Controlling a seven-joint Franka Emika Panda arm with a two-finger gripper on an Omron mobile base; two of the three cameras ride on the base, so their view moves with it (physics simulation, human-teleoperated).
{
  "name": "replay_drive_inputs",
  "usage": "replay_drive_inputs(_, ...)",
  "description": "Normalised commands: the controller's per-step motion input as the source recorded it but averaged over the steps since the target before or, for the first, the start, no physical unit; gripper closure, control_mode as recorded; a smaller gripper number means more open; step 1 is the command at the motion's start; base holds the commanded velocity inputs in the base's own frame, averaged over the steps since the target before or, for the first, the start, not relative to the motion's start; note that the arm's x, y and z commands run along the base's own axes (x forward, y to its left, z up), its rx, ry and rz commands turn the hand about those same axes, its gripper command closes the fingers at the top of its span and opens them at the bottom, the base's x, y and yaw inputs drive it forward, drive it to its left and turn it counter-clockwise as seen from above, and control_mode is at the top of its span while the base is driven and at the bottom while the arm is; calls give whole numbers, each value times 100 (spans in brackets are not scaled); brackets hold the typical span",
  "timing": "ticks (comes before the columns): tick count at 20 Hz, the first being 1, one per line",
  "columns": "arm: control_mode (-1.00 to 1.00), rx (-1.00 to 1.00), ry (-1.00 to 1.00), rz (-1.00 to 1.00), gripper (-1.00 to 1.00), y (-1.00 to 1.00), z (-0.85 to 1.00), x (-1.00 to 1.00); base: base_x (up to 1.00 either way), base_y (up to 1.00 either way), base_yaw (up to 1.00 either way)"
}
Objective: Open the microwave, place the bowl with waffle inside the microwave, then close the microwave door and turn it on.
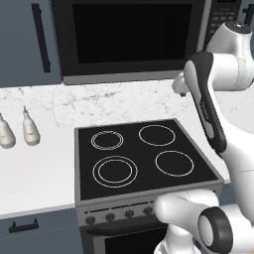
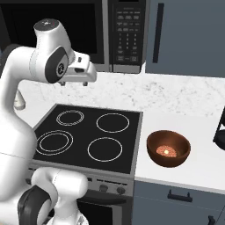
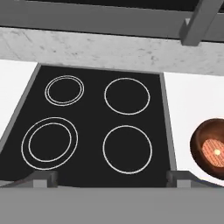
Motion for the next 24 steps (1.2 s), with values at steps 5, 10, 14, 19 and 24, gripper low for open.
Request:
replay_drive_inputs(5,-100,0,-18,0,-100,-16,30,10,0,0,0)
replay_drive_inputs(10,-100,0,-9,1,-100,-24,18,13,0,0,0)
replay_drive_inputs(14,-100,2,-2,0,-100,-41,51,1,0,0,0)
replay_drive_inputs(19,-100,0,-1,0,-100,-24,51,9,0,0,0)
replay_drive_inputs(24,-100,0,-1,0,-100,-4,15,38,0,0,0)
